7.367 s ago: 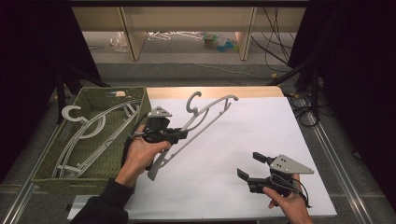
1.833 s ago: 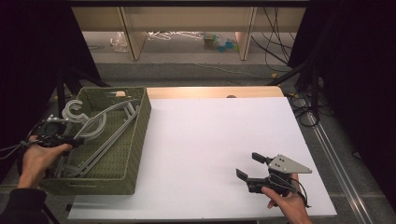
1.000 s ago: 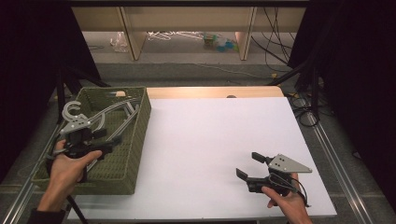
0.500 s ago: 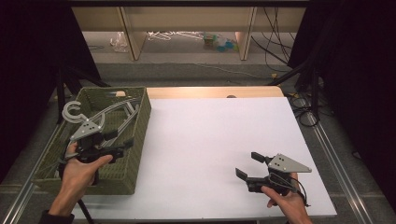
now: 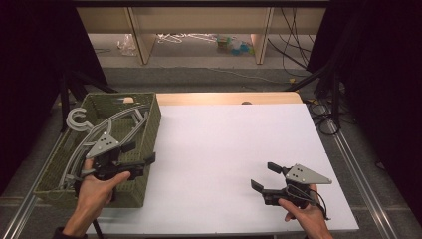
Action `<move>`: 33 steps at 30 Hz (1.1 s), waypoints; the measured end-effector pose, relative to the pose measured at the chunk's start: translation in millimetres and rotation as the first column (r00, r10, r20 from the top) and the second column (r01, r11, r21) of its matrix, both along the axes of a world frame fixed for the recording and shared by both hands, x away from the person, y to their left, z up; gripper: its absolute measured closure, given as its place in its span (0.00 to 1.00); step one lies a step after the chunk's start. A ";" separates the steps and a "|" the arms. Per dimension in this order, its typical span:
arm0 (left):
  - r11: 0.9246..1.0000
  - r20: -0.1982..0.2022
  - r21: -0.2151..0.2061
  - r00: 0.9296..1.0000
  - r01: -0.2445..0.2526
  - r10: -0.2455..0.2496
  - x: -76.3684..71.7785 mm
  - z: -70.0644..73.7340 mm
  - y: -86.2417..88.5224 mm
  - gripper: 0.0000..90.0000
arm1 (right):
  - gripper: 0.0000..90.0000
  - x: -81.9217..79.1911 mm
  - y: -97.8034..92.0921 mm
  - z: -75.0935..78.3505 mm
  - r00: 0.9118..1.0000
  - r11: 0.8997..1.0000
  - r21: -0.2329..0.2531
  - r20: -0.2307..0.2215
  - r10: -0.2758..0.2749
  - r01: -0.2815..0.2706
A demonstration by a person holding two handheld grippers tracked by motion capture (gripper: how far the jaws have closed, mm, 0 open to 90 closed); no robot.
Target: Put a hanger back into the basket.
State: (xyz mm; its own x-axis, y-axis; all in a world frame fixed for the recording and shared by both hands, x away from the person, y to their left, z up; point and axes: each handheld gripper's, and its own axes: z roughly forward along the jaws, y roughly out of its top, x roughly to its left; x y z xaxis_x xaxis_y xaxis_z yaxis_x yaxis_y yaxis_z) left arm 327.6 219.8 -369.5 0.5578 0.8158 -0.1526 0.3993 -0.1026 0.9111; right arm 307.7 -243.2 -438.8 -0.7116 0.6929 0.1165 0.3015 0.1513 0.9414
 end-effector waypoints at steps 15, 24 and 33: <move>0.997 0.052 0.012 0.995 0.081 -0.081 -23.8 -21.3 -35.5 0.19 | 0.18 -0.9 0.7 1.9 1.000 1.000 -0.020 0.004 0.012 -0.012; 0.993 0.122 0.079 0.987 0.092 -0.101 -44.8 -47.0 -45.3 0.19 | 0.17 -4.4 2.2 4.0 1.000 0.999 -0.016 0.014 0.027 -0.027; 0.990 0.120 0.093 0.986 0.103 -0.113 -61.3 -63.3 -49.3 0.19 | 0.17 -8.1 2.6 5.9 0.999 0.998 -0.043 0.010 0.037 -0.036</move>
